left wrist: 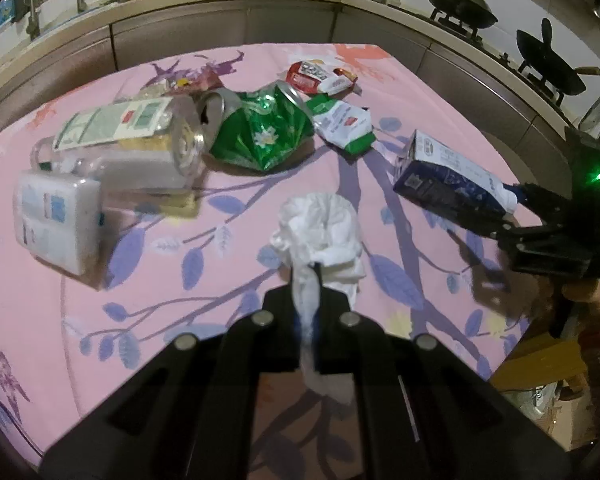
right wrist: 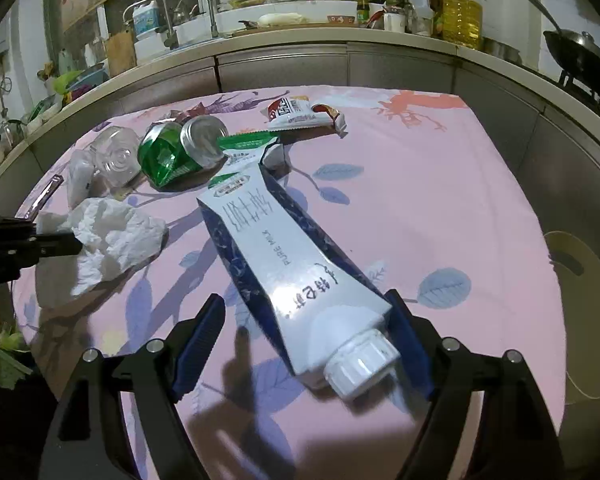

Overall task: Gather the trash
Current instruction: 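Grasp the blue-and-white milk carton with the right tool while the left tool holds the tissue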

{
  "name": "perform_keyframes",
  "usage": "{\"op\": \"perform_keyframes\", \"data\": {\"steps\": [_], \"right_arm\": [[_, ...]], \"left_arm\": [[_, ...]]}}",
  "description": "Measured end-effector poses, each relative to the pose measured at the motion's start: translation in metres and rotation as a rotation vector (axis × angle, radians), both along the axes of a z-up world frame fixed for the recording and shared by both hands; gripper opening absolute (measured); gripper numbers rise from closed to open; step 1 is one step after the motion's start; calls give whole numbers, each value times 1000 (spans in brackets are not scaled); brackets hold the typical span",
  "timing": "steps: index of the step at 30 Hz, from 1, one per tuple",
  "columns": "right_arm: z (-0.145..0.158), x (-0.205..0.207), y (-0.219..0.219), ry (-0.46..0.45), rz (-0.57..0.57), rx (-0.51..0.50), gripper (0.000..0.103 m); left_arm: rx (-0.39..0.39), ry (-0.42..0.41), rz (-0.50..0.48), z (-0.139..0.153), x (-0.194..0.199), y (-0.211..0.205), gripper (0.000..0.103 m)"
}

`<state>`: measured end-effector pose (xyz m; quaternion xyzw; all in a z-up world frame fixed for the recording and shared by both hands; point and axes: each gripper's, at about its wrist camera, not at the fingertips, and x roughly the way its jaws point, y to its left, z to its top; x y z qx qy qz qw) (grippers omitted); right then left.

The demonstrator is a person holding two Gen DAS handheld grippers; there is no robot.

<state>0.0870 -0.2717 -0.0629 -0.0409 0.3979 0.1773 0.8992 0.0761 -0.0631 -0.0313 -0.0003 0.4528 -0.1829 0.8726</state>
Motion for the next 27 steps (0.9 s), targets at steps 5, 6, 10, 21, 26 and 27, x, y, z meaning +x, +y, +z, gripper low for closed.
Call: {"op": "perform_keyframes", "data": {"steps": [5, 6, 10, 21, 26, 27], "right_arm": [[-9, 7, -2, 10, -11, 18, 78], [-10, 7, -3, 4, -10, 31, 79], [-10, 6, -3, 2, -1, 50, 86], [-16, 8, 23, 24, 42, -105, 98], [-16, 8, 22, 23, 33, -94, 98], [-16, 8, 21, 23, 27, -92, 98]], "left_arm": [[-35, 24, 3, -4, 5, 2, 3], [-45, 33, 1, -6, 5, 3, 3], [-88, 76, -7, -12, 9, 5, 19], [-165, 102, 24, -18, 19, 12, 69], [-156, 107, 6, -26, 27, 2, 67], [-146, 92, -6, -26, 27, -2, 60]]}}
